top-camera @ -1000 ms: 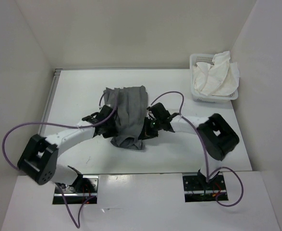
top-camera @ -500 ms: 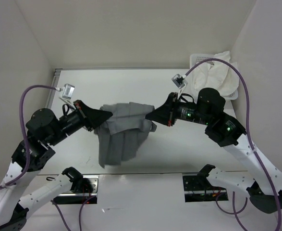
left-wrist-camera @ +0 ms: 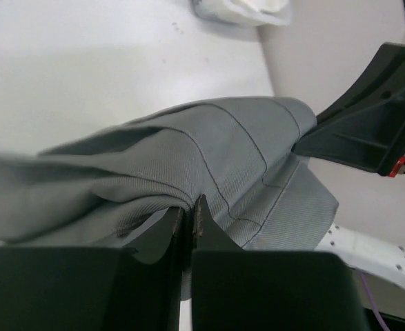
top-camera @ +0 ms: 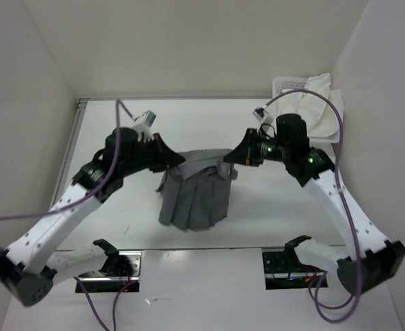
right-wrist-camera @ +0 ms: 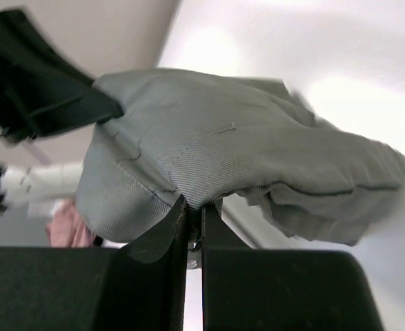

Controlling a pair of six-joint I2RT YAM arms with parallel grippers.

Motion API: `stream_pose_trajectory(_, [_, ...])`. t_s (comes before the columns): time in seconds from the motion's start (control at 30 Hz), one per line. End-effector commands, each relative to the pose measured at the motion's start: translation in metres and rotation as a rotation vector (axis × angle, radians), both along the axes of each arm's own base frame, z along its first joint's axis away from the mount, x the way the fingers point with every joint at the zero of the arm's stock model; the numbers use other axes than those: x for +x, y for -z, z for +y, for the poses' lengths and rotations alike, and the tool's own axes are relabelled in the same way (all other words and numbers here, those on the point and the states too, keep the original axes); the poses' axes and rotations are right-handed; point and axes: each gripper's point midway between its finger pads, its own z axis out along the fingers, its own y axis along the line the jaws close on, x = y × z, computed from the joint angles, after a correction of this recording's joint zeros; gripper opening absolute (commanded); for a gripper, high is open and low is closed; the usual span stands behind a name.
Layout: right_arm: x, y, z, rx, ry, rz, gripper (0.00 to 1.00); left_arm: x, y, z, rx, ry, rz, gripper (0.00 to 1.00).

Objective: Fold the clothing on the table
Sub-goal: Fold the skirt

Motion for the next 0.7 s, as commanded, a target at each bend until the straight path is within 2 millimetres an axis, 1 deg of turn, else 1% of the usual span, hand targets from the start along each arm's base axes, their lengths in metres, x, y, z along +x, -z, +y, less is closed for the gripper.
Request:
stream_pose_trajectory(0.0, [0.081, -0.021, -0.037, -0.03, 0.13, -0.116, 0.01, 0.073, -0.025, 0.002, 0.091, -0.087, -0.113, 0.0])
stream_pose_trajectory(0.03, [0.1, -0.025, -0.049, -0.032, 0.158, -0.122, 0.01, 0.088, -0.032, -0.002, 0.097, -0.069, -0.136, 0.0])
stream_pose_trajectory(0.07, [0.113, -0.027, -0.052, -0.038, 0.161, -0.117, 0.01, 0.11, -0.04, 0.005, 0.094, -0.087, -0.151, 0.0])
stream_pose_trajectory(0.1, [0.141, -0.04, -0.053, -0.06, 0.172, -0.156, 0.01, 0.135, -0.055, -0.003, 0.087, -0.067, -0.177, 0.0])
stream_pose_trajectory(0.13, [0.152, -0.047, -0.052, -0.068, 0.167, -0.171, 0.01, 0.151, -0.065, 0.001, 0.09, -0.085, -0.201, 0.0])
stream_pose_trajectory(0.17, [0.166, -0.053, -0.058, -0.08, 0.2, -0.175, 0.01, 0.167, -0.075, 0.004, 0.091, -0.102, -0.225, 0.0])
stream_pose_trajectory(0.2, [0.176, -0.085, -0.059, -0.079, 0.208, -0.249, 0.01, 0.192, -0.068, 0.009, 0.112, -0.124, -0.208, 0.0])
stream_pose_trajectory(0.23, [0.193, -0.08, -0.061, -0.09, 0.214, -0.242, 0.01, 0.204, -0.078, 0.011, 0.115, -0.135, -0.229, 0.0])
stream_pose_trajectory(0.27, [0.203, -0.089, -0.067, -0.094, 0.242, -0.265, 0.01, 0.21, -0.115, 0.014, 0.096, -0.14, -0.29, 0.0])
stream_pose_trajectory(0.3, [0.212, -0.101, -0.067, -0.094, 0.255, -0.287, 0.01, 0.23, -0.104, 0.019, 0.116, -0.141, -0.262, 0.0])
stream_pose_trajectory(0.33, [0.217, -0.104, -0.073, -0.091, 0.261, -0.287, 0.01, 0.232, -0.106, 0.019, 0.115, -0.129, -0.248, 0.0])
stream_pose_trajectory(0.37, [0.217, -0.11, -0.075, -0.086, 0.259, -0.289, 0.01, 0.239, -0.11, 0.023, 0.122, -0.137, -0.263, 0.0])
stream_pose_trajectory(0.4, [0.221, -0.107, -0.079, -0.093, 0.257, -0.288, 0.01, 0.24, -0.106, 0.023, 0.132, -0.133, -0.26, 0.0])
stream_pose_trajectory(0.43, [0.222, -0.087, -0.079, -0.111, 0.249, -0.249, 0.01, 0.235, -0.111, 0.025, 0.126, -0.135, -0.277, 0.0])
stream_pose_trajectory(0.47, [0.217, -0.077, -0.078, -0.112, 0.239, -0.222, 0.01, 0.235, -0.103, 0.03, 0.129, -0.143, -0.27, 0.0])
stream_pose_trajectory(0.5, [0.213, -0.074, -0.079, -0.111, 0.24, -0.23, 0.01, 0.236, -0.066, 0.029, 0.136, -0.143, -0.204, 0.0])
stream_pose_trajectory(0.53, [0.209, -0.06, -0.077, -0.103, 0.234, -0.196, 0.01, 0.229, -0.056, 0.03, 0.133, -0.145, -0.185, 0.0])
stream_pose_trajectory(0.57, [0.203, -0.013, -0.078, -0.118, 0.231, -0.087, 0.01, 0.223, -0.035, 0.027, 0.121, -0.126, -0.134, 0.0])
stream_pose_trajectory(0.6, [0.196, 0.003, -0.073, -0.095, 0.201, -0.059, 0.01, 0.22, -0.017, 0.025, 0.113, -0.118, -0.104, 0.0])
stream_pose_trajectory(0.63, [0.177, 0.05, -0.072, -0.101, 0.185, 0.056, 0.01, 0.203, 0.037, 0.028, 0.132, -0.108, 0.01, 0.0])
stream_pose_trajectory(0.67, [0.168, 0.076, -0.071, -0.098, 0.183, 0.131, 0.01, 0.193, 0.063, 0.029, 0.128, -0.117, 0.071, 0.0])
